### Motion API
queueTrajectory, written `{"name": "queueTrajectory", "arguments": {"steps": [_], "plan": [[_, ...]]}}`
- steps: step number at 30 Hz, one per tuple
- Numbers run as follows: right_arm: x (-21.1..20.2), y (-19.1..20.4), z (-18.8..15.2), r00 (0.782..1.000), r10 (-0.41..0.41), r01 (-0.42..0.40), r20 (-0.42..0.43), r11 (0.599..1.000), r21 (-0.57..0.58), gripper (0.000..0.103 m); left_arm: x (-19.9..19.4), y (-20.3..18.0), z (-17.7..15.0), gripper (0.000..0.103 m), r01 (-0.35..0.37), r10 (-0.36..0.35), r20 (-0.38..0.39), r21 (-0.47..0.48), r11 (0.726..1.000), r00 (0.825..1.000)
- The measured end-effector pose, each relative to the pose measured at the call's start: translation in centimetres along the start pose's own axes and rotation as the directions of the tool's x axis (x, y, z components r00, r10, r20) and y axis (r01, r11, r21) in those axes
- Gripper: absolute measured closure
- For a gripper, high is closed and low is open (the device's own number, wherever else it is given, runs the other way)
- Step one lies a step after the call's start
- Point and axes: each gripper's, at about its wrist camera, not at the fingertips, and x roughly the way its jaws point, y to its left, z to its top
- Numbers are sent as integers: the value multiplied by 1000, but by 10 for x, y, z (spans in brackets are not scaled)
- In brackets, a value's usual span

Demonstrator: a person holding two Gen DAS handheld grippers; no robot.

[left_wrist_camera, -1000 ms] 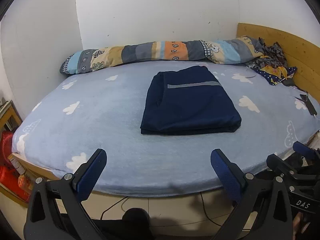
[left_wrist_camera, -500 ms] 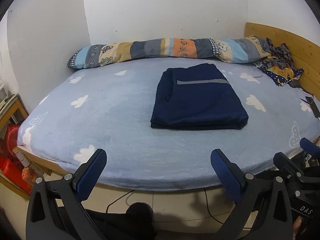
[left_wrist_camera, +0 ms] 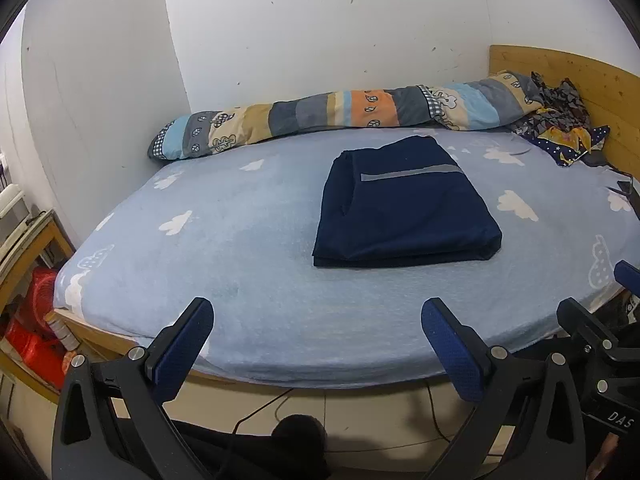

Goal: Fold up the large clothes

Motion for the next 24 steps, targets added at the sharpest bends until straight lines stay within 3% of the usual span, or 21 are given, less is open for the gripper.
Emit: {"name": "queueTrajectory", "arguments": {"steps": [24], "plan": [[1, 2, -2, 1000, 0, 0, -9, 1000, 5, 2, 1, 0, -1, 0, -1, 1, -5, 23, 1000, 1000]]}}
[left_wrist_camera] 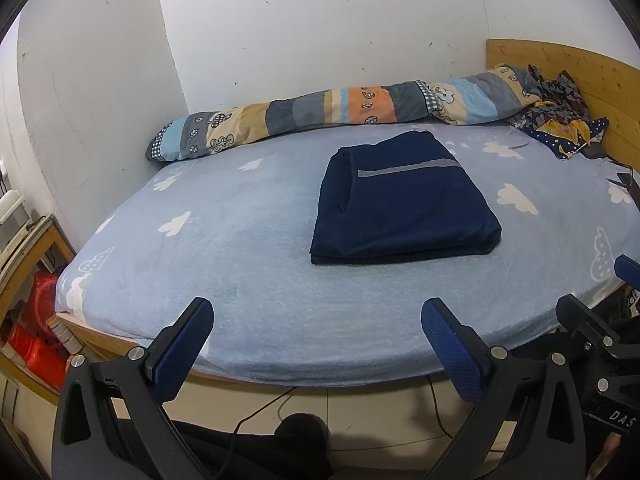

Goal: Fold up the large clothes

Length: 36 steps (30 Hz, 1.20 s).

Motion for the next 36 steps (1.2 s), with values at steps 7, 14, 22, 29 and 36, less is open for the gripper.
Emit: {"name": "queueTrajectory", "arguments": {"steps": [7, 14, 22, 29, 36], "plan": [[1, -1, 0, 1000, 1, -1, -7, 1000, 3, 2, 4, -1, -2, 0, 1, -1, -14, 16, 1000, 1000], [2, -2, -1, 1000, -1, 1, -11, 1000, 7, 2, 6, -1, -2, 0, 9, -9, -26, 16, 1000, 1000], [4, -2, -2, 1000, -3, 3, -15, 1000, 9, 2, 9, 2, -2, 0, 27, -27, -38, 6, 1000, 999], [4, -3, -2, 1000, -1, 2, -15, 1000, 9, 2, 7, 0, -2, 0, 27, -27, -35, 14, 1000, 999], [5, -5, -3, 1000, -2, 3, -19, 1000, 8, 2, 7, -1, -2, 0, 10, -9, -28, 21, 1000, 1000]]}}
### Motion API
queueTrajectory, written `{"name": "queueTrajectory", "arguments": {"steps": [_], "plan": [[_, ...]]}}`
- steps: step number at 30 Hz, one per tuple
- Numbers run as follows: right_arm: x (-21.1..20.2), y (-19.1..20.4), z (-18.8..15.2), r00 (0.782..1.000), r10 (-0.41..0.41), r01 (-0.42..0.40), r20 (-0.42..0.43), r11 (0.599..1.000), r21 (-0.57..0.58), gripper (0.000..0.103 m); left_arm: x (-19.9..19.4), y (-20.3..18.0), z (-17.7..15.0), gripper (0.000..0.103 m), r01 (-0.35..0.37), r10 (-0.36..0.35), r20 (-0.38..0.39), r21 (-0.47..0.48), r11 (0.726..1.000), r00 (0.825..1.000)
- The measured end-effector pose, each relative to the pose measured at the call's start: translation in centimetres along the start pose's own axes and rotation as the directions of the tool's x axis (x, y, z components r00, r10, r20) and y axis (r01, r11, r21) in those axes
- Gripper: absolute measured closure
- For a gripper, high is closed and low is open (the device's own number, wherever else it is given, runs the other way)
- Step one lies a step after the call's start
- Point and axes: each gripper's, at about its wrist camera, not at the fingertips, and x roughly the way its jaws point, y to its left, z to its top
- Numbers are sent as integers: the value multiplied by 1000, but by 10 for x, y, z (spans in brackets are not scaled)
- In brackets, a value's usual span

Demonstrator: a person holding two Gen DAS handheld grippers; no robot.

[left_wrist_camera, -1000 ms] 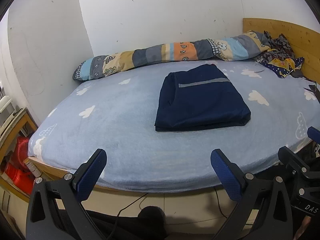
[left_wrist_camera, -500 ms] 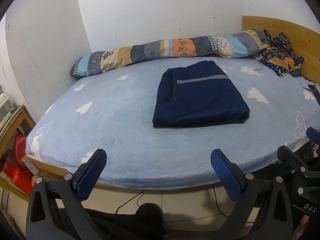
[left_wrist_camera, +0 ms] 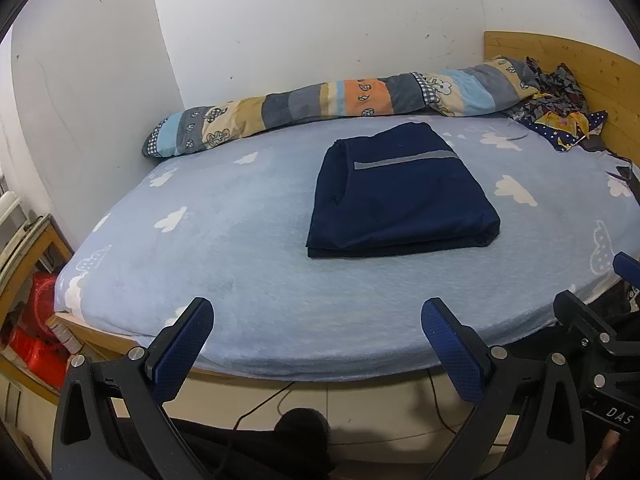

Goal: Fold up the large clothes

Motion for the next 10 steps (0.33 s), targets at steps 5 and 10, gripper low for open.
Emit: {"name": "queueTrajectory", "arguments": {"steps": [5, 10], "plan": [[-1, 0, 0, 1000, -1, 1, 4, 1000, -3, 2, 0, 0, 0, 0, -6, 6, -3, 5, 1000, 1000], [-2, -2, 0, 1000, -4, 4, 3, 1000, 0, 2, -2, -1, 0, 0, 6, -6, 8, 9, 1000, 1000]]}}
